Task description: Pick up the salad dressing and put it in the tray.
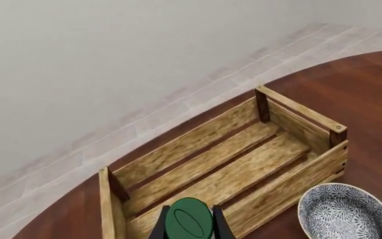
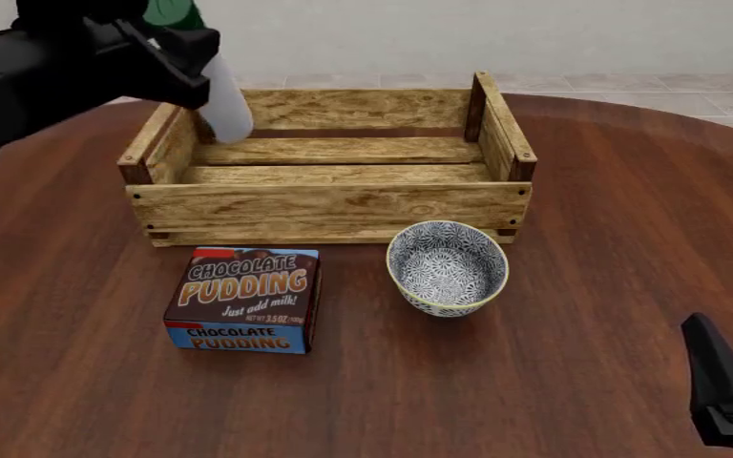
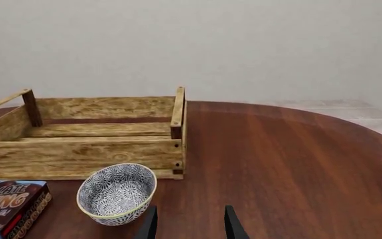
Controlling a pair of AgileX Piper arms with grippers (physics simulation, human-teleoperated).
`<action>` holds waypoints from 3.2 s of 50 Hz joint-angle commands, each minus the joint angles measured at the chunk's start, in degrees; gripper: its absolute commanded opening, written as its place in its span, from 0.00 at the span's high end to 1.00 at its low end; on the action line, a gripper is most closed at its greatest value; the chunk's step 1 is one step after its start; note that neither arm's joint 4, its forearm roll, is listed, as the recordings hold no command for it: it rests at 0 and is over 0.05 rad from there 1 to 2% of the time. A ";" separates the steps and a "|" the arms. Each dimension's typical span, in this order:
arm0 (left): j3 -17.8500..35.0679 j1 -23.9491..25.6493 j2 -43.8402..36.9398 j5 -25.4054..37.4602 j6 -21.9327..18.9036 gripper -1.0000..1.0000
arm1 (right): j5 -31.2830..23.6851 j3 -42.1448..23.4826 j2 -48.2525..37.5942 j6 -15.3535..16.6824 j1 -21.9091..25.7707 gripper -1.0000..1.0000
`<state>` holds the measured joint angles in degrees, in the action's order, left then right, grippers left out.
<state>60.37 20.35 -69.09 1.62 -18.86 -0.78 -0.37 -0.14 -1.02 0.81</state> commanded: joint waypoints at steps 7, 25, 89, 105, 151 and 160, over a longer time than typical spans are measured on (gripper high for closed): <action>10.21 0.44 -13.22 -2.02 0.14 1.00 | 0.51 0.06 0.11 -0.39 0.04 0.00; 24.09 -2.90 -27.64 0.79 2.46 1.00 | 0.62 0.00 0.13 -0.32 -0.66 0.00; 51.89 -6.56 -53.29 15.84 4.69 1.00 | 0.88 -0.29 0.13 -1.93 -1.32 0.00; 52.44 -6.74 -54.89 16.55 3.03 1.00 | 1.13 -0.11 0.13 -2.21 -1.39 0.00; 52.43 -6.70 -59.65 17.28 3.27 1.00 | 1.01 -0.15 0.13 -2.35 -1.53 0.00; 52.86 -6.83 -60.86 17.16 5.88 1.00 | 0.81 -0.35 0.13 -2.54 -1.64 0.00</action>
<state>112.60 13.65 -129.17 19.10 -13.96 0.20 -0.54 -0.01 -3.42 -0.74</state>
